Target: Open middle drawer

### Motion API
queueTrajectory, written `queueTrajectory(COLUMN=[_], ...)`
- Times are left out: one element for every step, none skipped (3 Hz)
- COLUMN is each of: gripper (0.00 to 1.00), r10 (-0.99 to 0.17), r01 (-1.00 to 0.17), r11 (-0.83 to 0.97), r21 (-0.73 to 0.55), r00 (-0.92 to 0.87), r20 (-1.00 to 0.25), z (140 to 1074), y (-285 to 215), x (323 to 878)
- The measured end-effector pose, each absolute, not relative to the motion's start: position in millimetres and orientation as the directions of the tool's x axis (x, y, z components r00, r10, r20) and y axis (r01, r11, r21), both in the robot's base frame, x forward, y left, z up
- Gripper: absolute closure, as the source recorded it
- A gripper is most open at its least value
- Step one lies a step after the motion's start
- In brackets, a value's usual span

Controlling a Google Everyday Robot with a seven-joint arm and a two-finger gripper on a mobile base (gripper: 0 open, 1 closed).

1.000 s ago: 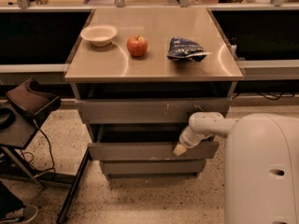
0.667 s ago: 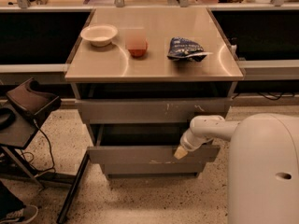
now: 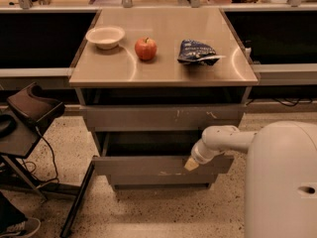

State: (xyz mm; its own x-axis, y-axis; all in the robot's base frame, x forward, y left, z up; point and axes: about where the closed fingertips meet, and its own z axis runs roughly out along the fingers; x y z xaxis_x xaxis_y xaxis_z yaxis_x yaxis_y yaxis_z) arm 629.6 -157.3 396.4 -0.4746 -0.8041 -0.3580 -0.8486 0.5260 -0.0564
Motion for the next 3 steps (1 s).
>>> queueTrajectory(gripper=[1.0, 1.0, 1.0], r10=[-0.793, -0.793, -0.787], r01=[-0.836, -0.836, -0.83], r11=[0.546, 0.546, 0.555], r21=[-0.059, -0.059, -0.057], r00=[-0.492, -0.493, -0.502], r20=[-0.359, -0.359, -0.36], z=[401, 401, 400], y=[-162, -162, -166], x=[614, 614, 600])
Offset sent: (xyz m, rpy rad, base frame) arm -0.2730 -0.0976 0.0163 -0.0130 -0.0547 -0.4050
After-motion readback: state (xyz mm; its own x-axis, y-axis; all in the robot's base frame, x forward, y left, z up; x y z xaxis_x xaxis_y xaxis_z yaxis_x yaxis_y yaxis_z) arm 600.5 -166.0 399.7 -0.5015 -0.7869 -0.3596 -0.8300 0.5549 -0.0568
